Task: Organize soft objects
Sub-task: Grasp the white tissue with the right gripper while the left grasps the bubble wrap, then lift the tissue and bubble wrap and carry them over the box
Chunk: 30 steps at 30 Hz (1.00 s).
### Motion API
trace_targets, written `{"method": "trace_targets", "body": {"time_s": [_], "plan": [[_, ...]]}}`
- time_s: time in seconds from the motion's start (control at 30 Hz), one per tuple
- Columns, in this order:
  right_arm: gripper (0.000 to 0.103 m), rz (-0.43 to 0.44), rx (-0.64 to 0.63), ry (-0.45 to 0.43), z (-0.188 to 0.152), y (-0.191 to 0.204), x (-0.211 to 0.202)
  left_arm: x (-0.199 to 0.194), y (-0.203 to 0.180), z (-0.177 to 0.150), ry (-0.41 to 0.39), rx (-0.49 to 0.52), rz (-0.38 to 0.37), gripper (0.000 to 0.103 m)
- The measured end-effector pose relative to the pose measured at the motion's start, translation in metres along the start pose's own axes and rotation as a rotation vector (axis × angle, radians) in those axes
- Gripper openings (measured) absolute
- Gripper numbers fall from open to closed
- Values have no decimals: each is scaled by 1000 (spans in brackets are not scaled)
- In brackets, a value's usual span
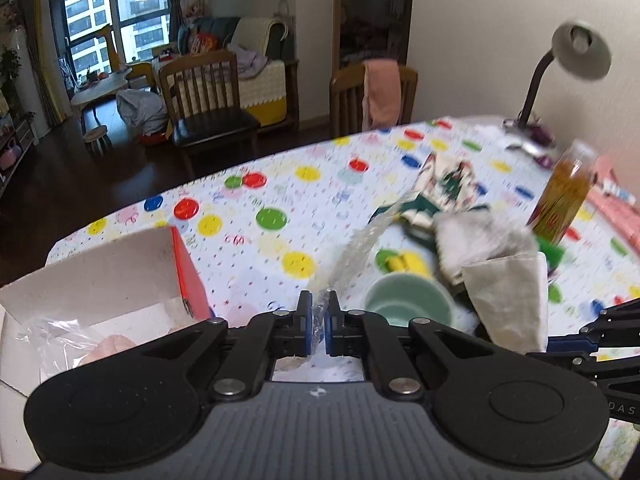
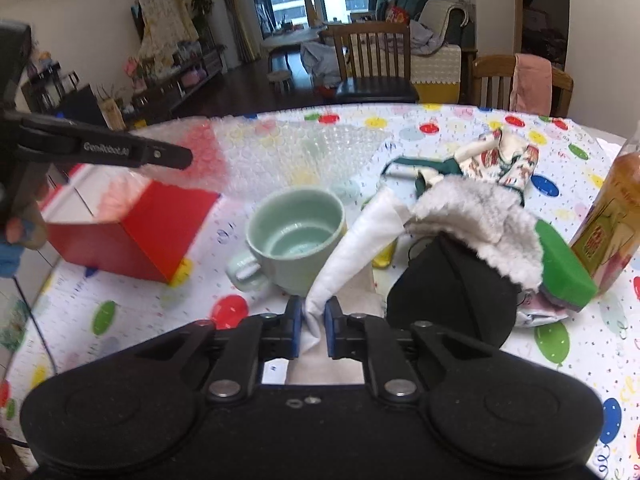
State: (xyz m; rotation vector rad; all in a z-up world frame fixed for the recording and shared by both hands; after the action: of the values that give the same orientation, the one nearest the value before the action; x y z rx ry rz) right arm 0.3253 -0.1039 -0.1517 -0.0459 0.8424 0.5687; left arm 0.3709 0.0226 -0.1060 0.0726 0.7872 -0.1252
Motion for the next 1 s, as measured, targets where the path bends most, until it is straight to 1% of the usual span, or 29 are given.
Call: {"method": "trace_targets", "body": {"time_s": [0.27,0.4,0.47,0.53,0.67,0.77,0.93,0.97,1.0], "plan": [[9,45,-4,-87,32,16,-44,-41,-1,16,-67,-79,-61,6],[9,59,-19,-112,46,26,-53,-55,5,20,-84,-127,-91,6],[9,68,-35,-121,52,31,-55,-61,8,21,-97,-121,-88,6],[9,53,-47,-128,55,33,-55,-62,9,18,-85,-109,-107,6],[9,53,-17,-122,53,30,-55,-59,8,0,-37,-100,-166,6],[9,52,5,-105,44,27,-55,-60,2,-15,-27,-64,-174,6],[9,48,44,-85,31,17,-56,-54,-4,-34,2,-73,-200,8],[9,49,53,-83,29,15,-56,-51,-6,-37,8,-73,-211,10],[9,49,59,-82,27,14,-57,-49,-8,-40,14,-75,-217,16]]}}
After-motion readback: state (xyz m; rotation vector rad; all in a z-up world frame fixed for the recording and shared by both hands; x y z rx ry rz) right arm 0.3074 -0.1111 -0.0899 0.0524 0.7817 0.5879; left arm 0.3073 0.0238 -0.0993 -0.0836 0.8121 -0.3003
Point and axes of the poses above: each gripper's, at about its wrist camera, not at the fingertips, and x roughly the way its jaws point, y to its left, z to its top, the point moved 6 cm from there along x, roughly the way its jaws point, and after that the axes turned 1 degree about x, right-handed, at the moved point
